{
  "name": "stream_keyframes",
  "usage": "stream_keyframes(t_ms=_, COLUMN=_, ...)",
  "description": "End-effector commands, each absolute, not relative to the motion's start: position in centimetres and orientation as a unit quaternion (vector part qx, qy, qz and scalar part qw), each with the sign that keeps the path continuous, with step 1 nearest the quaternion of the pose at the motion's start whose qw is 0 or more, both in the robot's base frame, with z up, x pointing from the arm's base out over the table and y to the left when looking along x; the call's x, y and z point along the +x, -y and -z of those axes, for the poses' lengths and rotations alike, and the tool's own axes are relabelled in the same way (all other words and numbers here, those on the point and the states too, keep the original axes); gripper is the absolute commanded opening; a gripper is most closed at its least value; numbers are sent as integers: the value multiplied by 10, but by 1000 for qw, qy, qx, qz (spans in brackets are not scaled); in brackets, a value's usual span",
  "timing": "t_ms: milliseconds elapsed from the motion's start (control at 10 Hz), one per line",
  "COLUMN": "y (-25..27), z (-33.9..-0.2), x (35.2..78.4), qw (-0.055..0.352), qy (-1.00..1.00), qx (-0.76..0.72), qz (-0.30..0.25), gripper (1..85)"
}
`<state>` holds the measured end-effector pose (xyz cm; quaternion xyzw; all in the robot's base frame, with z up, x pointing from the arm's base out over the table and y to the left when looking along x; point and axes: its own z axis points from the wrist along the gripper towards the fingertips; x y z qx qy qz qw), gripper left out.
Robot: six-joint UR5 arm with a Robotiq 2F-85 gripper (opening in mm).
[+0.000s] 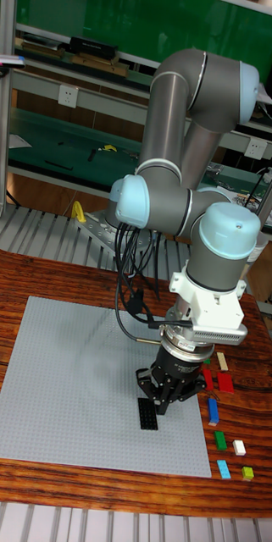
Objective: Build with small Lego blocks
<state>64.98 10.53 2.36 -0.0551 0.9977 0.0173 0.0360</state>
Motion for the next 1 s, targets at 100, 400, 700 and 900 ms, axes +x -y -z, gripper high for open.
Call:
stream_keyframes(t_ms=100, y=-105, z=-25, x=650, qw=36, qy=-998, qx=-51, qz=-20, gripper=13)
stream_keyframes(t_ms=400, y=-106, z=-24, x=654, qw=42, qy=-997, qx=-53, qz=-20, gripper=13)
stream_keyframes(t_ms=700, y=-109, z=-15, x=661, qw=42, qy=-998, qx=-49, qz=-26, gripper=13)
stream_keyframes(t_ms=900, y=-114, z=-10, x=664, qw=44, qy=-998, qx=-46, qz=-27, gripper=13)
